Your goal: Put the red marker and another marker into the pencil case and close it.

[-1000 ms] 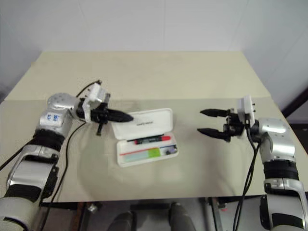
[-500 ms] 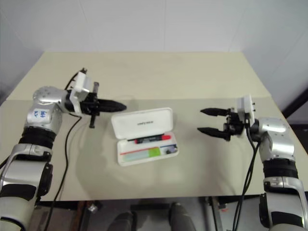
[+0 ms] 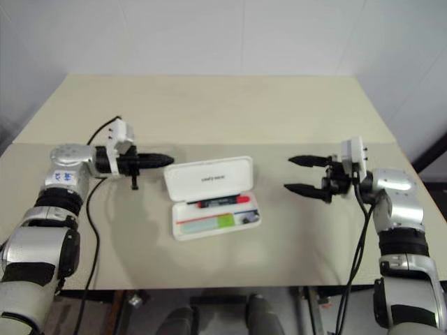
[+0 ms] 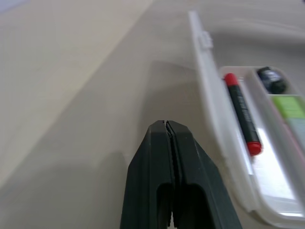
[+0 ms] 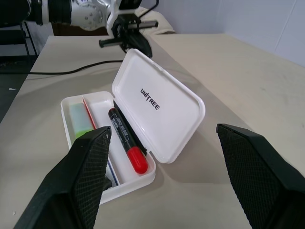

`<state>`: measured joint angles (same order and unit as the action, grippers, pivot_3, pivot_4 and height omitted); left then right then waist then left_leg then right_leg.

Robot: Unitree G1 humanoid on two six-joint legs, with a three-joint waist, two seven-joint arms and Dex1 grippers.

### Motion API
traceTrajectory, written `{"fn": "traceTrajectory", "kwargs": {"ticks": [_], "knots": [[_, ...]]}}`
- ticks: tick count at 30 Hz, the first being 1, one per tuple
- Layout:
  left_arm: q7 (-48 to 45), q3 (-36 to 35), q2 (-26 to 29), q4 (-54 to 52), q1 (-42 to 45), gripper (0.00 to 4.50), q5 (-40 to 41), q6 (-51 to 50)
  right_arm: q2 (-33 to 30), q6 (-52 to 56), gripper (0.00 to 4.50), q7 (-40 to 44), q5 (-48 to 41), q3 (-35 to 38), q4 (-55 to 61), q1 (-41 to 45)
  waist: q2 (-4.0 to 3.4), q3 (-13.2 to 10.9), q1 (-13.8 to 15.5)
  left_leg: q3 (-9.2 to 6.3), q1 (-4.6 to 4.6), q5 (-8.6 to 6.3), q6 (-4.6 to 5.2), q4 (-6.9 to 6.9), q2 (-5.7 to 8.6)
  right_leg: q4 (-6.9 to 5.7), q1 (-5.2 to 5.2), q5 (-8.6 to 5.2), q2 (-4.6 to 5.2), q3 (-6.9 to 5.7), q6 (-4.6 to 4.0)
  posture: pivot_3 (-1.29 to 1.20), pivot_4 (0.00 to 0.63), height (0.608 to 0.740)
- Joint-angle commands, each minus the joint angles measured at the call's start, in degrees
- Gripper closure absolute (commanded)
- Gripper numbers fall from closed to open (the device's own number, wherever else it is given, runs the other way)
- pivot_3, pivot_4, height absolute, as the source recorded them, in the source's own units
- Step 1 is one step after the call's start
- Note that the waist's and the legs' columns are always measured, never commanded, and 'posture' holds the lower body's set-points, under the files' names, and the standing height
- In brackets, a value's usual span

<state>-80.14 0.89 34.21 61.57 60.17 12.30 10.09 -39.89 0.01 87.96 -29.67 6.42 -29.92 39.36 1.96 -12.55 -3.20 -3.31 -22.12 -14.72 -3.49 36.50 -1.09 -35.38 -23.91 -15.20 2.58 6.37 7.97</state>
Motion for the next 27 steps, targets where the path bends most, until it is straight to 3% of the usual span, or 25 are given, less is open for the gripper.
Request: {"fn": "traceTrajectory", "kwargs": {"ticks": [1,6,16,27], "knots": [[-4.34,-0.64,-0.96,-3.92,-0.11,4.47,0.88,-1.38,-0.72,-0.26,0.00,4.38,-0.23,0.50,-0.81,1.11,0.00,0.00,-0.01,0.00,0.00,0.00,0.00,0.00,0.00,0.00,0.00,0.00,0.00,0.00,0.00,0.00,0.150,0.740],[-10.57,-0.03,-1.62,-14.02,-3.65,4.47,3.11,-6.29,-1.12,-0.78,0.00,4.01,0.14,0.88,-1.49,1.10,0.00,0.00,-0.19,0.00,0.00,0.00,0.00,-0.01,0.00,0.00,0.00,0.00,0.01,0.01,0.00,0.00,0.150,0.740],[-12.33,5.88,-0.74,-31.86,-11.54,4.47,4.65,-11.91,-0.95,-1.11,0.00,4.23,0.36,0.93,-2.01,1.25,0.00,0.00,-0.18,-0.01,0.05,0.01,-0.01,0.02,-0.01,-0.11,0.00,0.00,0.00,0.03,0.00,0.00,0.150,0.740],[-12.05,15.08,-0.36,-30.54,-12.15,4.47,-2.28,-1.65,-3.35,-0.96,0.00,4.54,-5.32,-3.01,0.37,-0.54,0.00,0.00,-0.15,0.00,0.05,0.01,-0.02,0.03,0.00,-0.09,0.00,-0.01,0.01,0.04,-0.01,0.00,0.150,0.740]]}}
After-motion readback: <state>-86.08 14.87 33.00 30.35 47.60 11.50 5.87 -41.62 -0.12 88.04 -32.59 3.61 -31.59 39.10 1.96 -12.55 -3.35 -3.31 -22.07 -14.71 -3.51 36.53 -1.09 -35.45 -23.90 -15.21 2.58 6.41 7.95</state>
